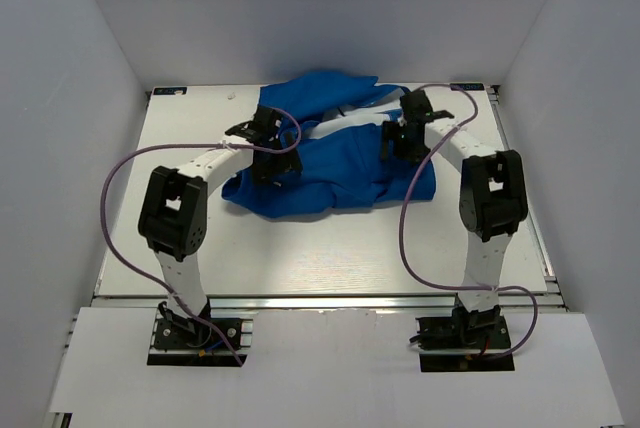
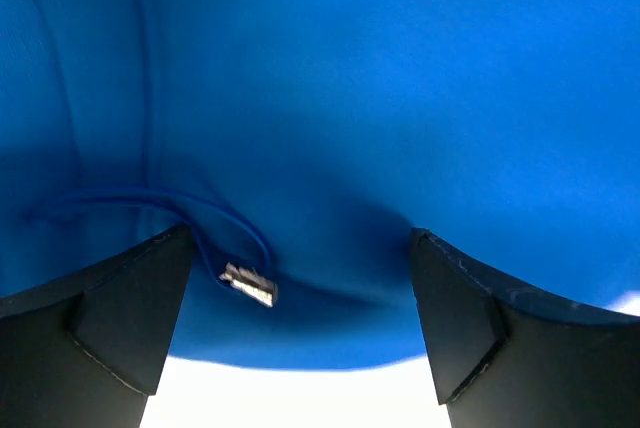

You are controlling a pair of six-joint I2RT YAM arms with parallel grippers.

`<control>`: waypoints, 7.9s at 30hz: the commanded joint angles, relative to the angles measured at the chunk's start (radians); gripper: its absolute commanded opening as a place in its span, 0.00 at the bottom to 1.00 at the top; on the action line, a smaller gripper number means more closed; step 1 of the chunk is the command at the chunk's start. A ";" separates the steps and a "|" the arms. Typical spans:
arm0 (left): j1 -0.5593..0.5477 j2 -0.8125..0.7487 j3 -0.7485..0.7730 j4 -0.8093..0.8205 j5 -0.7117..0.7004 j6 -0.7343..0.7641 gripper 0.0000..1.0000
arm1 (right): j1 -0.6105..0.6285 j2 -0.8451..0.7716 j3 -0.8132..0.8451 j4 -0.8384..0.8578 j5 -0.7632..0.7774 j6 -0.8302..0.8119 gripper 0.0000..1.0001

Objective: Zip up the jacket

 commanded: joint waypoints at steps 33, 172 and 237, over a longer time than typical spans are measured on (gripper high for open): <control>0.064 -0.009 0.272 0.078 -0.213 0.238 0.98 | 0.616 -0.343 -0.236 0.061 -0.289 -0.173 0.89; 0.323 0.226 0.658 0.210 0.081 0.113 0.98 | 0.479 -0.608 -0.527 0.193 -0.291 -0.058 0.89; -0.026 -0.328 -0.525 0.317 -0.004 -0.007 0.98 | 0.407 -0.403 -0.677 0.561 -0.154 0.251 0.10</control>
